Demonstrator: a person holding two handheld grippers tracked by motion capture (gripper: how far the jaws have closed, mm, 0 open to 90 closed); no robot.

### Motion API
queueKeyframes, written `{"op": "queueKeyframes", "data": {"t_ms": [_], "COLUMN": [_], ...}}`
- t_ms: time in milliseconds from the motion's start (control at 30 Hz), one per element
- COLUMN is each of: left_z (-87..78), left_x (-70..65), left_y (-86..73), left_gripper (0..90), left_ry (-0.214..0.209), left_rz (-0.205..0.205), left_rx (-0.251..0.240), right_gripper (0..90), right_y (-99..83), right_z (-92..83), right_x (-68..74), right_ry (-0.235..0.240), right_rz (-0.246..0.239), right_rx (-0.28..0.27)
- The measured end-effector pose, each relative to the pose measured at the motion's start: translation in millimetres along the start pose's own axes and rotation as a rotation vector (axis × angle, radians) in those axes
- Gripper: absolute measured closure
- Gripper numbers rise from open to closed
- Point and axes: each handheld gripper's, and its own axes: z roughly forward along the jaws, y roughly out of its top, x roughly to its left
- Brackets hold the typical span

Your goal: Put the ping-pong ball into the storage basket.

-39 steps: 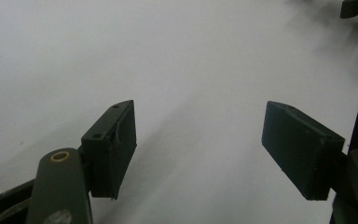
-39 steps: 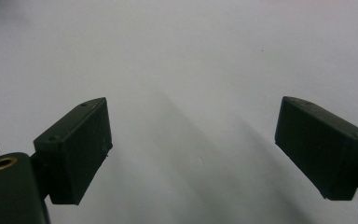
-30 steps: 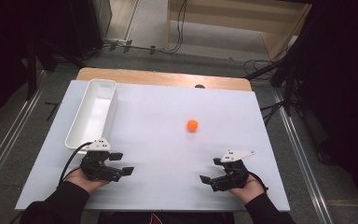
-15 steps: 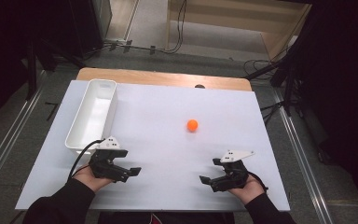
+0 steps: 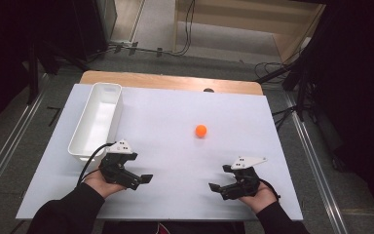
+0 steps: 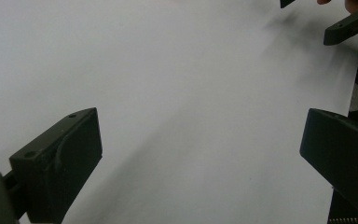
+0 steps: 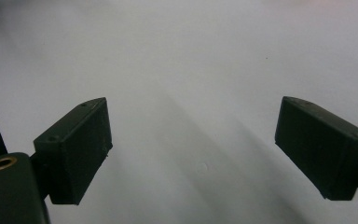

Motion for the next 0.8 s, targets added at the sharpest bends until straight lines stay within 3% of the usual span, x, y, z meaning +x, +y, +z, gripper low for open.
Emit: {"op": "queueKeyframes", "data": {"t_ms": [333, 800], "left_z": [8.5, 21.5], "left_x": [-0.3, 0.3], "left_y": [8.9, 22.0], "left_gripper": [0.0, 0.0], "left_ry": [0.04, 0.046], "left_rz": [-0.006, -0.007], "left_rx": [0.006, 0.013], "right_gripper": [9.5, 9.5], "right_y": [-0.1, 0.0], "right_z": [-0.2, -0.2], "right_x": [-0.5, 0.7], "right_ry": [-0.002, 0.004], "right_rz": [-0.004, -0.003], "right_rx": [-0.006, 0.001]}}
